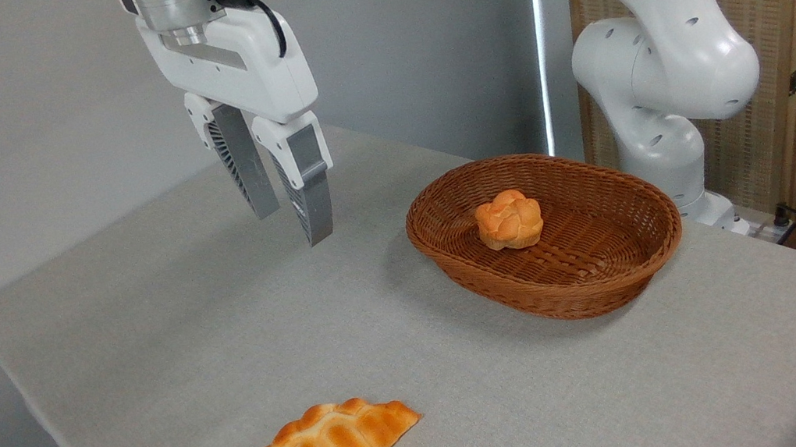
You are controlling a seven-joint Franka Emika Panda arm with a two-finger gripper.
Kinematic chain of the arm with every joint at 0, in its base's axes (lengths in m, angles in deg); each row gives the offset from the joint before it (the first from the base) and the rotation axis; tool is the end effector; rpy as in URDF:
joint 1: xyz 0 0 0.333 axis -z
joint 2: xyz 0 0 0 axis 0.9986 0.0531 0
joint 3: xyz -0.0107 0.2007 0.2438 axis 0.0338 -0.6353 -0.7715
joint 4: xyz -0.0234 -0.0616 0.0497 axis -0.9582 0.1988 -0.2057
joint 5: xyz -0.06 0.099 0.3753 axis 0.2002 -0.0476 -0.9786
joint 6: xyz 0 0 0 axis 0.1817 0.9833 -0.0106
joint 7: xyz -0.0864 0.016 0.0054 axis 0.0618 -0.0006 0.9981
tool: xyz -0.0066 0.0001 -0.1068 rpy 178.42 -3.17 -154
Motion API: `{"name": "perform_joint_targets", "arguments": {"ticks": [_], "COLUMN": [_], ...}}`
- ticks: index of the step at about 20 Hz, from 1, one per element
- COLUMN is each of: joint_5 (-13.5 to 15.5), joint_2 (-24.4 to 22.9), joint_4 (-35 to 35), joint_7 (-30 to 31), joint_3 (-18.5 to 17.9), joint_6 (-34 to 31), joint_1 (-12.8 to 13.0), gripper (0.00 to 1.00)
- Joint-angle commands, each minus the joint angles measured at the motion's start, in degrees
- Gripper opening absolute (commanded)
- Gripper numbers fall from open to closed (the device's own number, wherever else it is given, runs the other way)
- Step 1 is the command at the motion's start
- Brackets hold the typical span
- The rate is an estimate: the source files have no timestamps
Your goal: Put bread into the basket
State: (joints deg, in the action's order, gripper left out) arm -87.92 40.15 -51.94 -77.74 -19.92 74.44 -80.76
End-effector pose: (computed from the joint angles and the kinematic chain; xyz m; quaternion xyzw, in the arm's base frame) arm 0.5552 -0.0513 0.6215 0.9190 -0.3942 -0.0015 0.0070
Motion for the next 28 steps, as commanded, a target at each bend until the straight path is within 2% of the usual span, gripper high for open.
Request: {"name": "perform_joint_targets", "arguments": {"ticks": [1, 23, 26, 28], "joint_5": [0.93, 0.68, 0.33, 0.24], "joint_2": [-0.29, -0.11, -0.29, -0.55], "joint_4": [0.54, -0.43, -1.39, -3.14], "joint_7": [0.24, -0.02, -0.02, -0.02], "joint_3": [0.0, -0.18, -1.93, -2.89], "joint_6": [-0.23, 0.73, 0.82, 3.27], "joint_1": [-0.22, -0.22, -0.22, -0.22], "gripper": [1.0, 1.0, 1.0, 1.0]}}
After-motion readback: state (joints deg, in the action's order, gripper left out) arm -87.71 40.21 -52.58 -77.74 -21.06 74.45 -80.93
